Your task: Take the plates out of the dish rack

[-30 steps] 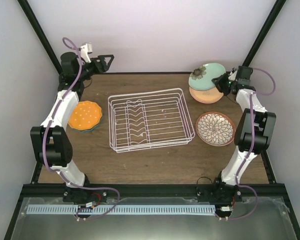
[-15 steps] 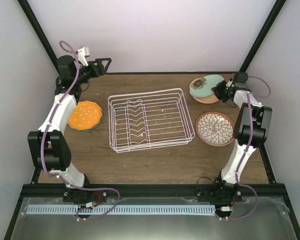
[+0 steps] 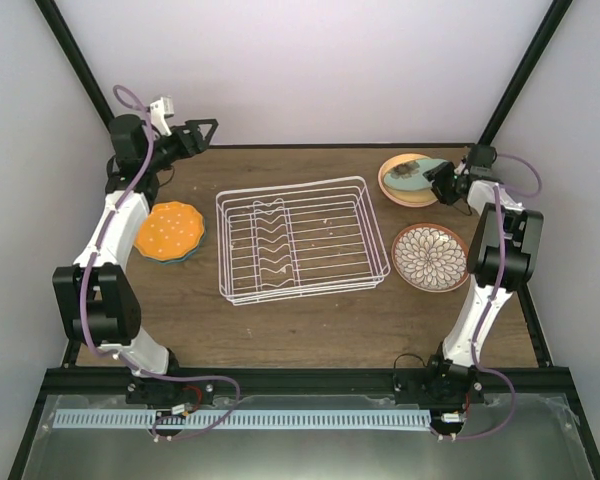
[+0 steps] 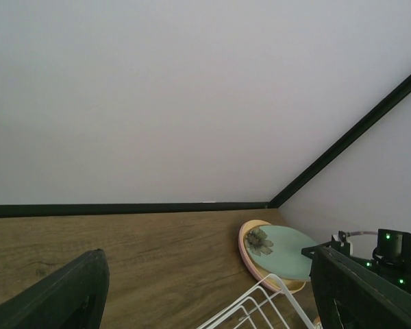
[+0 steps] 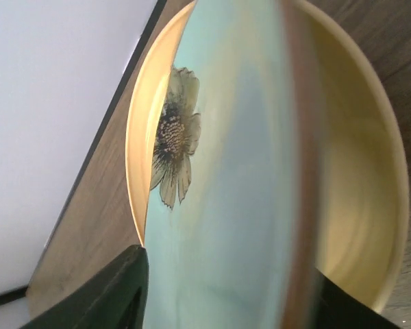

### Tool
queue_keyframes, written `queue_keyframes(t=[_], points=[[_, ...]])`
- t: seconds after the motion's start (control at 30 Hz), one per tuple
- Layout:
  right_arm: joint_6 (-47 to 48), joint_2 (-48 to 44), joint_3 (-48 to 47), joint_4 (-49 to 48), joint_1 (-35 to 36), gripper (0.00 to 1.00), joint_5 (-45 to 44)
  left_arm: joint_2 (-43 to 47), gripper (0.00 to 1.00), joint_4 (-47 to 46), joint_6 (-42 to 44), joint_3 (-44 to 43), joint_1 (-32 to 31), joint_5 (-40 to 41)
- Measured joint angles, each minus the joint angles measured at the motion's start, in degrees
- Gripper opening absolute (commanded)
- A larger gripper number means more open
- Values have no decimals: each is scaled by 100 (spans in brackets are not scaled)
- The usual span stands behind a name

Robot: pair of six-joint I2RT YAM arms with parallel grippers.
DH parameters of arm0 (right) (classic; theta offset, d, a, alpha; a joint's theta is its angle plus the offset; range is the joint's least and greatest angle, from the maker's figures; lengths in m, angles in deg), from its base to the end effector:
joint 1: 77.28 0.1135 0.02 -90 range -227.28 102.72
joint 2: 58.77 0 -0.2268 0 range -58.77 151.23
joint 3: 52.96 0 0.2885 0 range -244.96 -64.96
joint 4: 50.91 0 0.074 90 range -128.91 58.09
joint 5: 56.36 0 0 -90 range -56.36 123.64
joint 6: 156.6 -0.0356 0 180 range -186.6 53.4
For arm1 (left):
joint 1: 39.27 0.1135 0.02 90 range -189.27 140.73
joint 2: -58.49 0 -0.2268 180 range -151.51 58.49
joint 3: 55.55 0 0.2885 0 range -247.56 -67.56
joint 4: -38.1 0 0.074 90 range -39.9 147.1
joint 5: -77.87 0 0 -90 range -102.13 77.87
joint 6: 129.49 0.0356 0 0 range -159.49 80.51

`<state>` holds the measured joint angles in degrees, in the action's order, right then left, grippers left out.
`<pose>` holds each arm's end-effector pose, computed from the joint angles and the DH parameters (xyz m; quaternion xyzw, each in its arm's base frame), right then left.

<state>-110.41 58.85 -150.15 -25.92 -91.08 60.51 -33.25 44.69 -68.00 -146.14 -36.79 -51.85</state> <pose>0.4600 -0.0964 0.1384 0.3564 0.8311 0.3032 0.3007 0.4164 -0.0047 0.3208 0.0261 0.7424 -0.3886 0.5451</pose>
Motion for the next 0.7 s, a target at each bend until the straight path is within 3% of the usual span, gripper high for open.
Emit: queue_keyframes(t=[0.23, 0.53, 0.7], points=[[164, 367, -577, 507, 2, 66, -138, 9, 82, -11, -9, 39, 31, -37], [756, 826, -1941, 2046, 70, 77, -772, 9, 82, -63, -76, 120, 44, -79], [999, 835, -2197, 2533, 133, 84, -1008, 9, 82, -92, -87, 122, 44, -111]])
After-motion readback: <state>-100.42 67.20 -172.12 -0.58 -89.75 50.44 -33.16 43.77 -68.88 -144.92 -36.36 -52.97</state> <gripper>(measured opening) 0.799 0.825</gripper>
